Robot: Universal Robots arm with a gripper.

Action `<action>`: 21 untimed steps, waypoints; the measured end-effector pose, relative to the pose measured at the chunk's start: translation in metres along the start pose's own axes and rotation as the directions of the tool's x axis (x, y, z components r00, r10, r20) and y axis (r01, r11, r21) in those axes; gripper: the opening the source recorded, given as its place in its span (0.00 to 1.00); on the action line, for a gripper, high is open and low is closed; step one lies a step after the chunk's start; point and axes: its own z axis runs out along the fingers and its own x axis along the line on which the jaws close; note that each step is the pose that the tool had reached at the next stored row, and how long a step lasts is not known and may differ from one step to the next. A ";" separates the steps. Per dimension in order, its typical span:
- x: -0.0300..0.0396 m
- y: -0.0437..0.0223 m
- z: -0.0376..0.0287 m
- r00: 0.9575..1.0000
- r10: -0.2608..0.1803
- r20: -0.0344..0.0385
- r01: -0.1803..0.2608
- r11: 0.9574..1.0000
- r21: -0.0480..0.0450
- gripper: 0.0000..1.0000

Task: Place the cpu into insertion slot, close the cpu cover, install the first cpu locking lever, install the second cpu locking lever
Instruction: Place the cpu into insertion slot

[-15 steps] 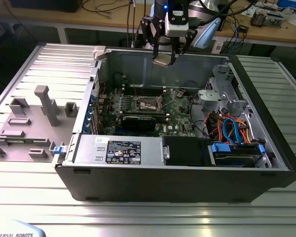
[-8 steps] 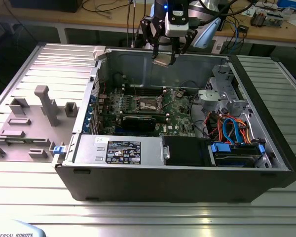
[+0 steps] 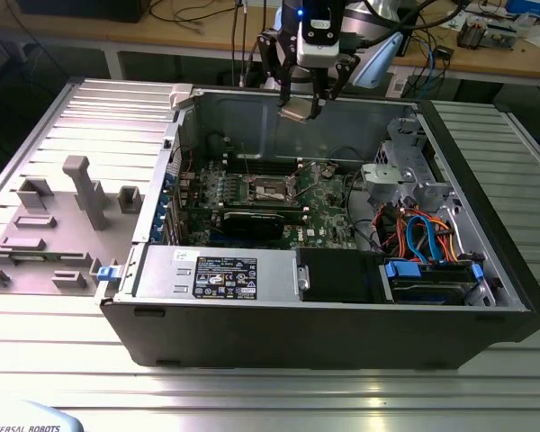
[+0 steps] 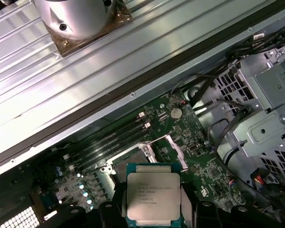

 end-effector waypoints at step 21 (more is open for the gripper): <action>0.0000 -0.0001 0.0010 0.990 0.141 0.011 -0.141 0.990 -0.003 0.54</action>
